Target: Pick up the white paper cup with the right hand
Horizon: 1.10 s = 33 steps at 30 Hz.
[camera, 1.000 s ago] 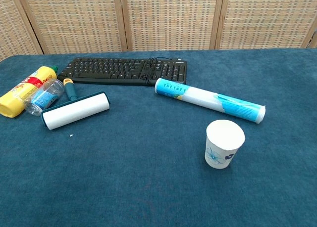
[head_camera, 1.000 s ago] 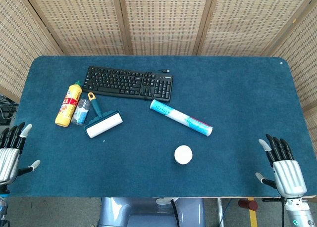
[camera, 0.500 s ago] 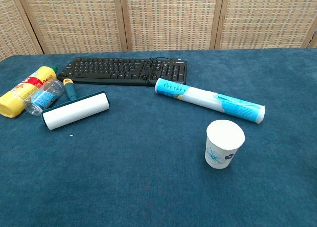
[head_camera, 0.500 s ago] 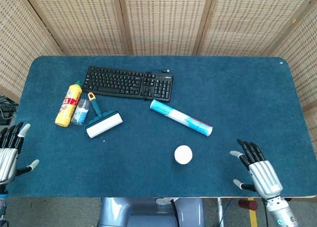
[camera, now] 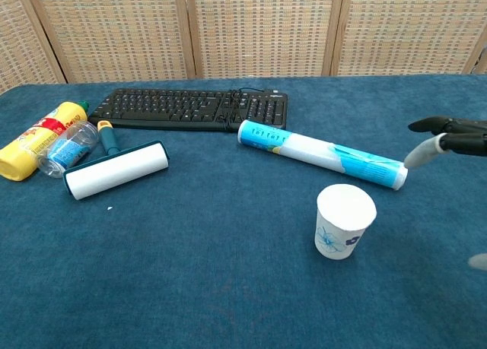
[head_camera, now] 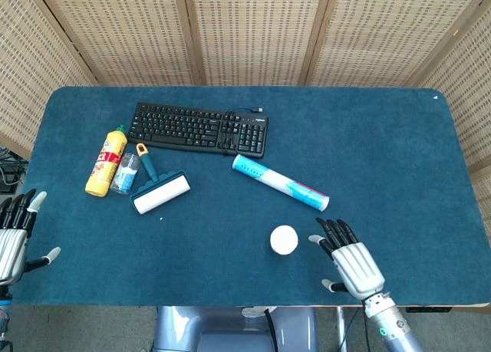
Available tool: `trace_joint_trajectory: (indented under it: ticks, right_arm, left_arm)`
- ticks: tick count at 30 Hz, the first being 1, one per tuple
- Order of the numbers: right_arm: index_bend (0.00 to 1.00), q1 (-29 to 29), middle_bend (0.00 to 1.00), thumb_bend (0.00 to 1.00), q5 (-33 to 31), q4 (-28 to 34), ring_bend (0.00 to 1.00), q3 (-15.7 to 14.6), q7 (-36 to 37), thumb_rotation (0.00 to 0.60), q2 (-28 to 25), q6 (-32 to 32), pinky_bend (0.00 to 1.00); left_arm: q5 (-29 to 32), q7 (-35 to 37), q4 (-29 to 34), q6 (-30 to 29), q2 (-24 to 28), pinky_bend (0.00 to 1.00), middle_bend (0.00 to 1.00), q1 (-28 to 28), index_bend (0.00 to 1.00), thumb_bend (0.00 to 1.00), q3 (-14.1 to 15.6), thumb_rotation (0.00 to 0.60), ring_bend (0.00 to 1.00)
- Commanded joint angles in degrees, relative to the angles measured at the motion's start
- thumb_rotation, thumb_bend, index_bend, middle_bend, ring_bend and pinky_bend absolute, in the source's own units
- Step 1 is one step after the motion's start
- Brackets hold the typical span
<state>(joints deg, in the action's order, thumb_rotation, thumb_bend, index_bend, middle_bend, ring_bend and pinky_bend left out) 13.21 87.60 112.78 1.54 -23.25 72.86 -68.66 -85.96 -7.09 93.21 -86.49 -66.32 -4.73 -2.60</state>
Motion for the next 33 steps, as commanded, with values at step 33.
trace_joint_trajectory:
  ticks: [33]
  right_arm:
    - [0.24, 18.6, 0.0, 0.19, -37.8, 0.1, 0.0, 8.8, -32.3, 0.6, 19.1, -1.4, 0.03]
  left_arm:
    - [2.6, 2.5, -1.4, 2.9, 0.1, 0.0, 0.0, -1.1, 0.0, 0.17, -0.7, 0.6, 0.0]
